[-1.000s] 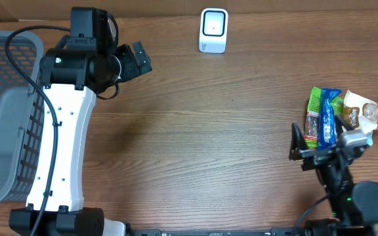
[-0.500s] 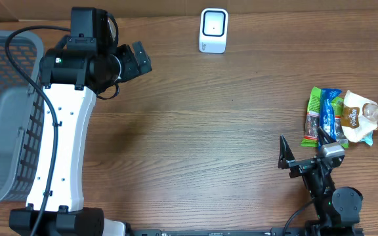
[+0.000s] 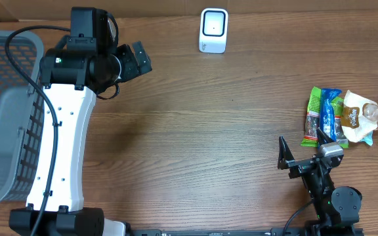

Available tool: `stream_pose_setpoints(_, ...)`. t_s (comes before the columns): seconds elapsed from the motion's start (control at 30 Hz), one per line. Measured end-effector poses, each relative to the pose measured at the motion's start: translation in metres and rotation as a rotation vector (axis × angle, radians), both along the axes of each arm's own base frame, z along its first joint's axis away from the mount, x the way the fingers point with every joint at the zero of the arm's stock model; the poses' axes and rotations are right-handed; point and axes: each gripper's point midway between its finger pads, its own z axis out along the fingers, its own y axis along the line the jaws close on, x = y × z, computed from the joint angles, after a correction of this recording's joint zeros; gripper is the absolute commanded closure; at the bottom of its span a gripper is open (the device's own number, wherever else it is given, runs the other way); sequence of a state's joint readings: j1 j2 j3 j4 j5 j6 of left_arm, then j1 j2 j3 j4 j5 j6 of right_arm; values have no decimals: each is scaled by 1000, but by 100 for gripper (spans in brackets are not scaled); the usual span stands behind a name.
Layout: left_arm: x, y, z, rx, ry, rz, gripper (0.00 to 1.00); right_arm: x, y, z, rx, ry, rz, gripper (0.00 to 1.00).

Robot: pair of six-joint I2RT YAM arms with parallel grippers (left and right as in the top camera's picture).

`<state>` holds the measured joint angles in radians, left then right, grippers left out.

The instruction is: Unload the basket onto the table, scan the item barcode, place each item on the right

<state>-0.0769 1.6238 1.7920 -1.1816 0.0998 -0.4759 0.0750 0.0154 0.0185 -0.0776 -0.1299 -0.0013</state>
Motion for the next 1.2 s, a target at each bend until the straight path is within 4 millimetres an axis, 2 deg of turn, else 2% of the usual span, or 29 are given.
stream_pose_setpoints(0.8,-1,4,0,21,0,13,0,0,0,0,0,0,0,0)
stream_pose_setpoints(0.9,-15,7,8,29,2,18,0,0,0,0,0,-1,0,0)
stream_pose_setpoints(0.97,-29,9,24,30,-28,20,0,0,0,0,0,0,0,0)
stream_pose_setpoints(1.03,-48,11,49,27,-96,23,0,0,0,0,0,0,0,0)
stream_pose_setpoints(1.13,-90,16,88,21,-199,28,0,0,0,0,0,0,0,0)
stream_pose_setpoints(1.2,-117,23,106,25,-258,41,0,0,0,0,0,0,0,0)
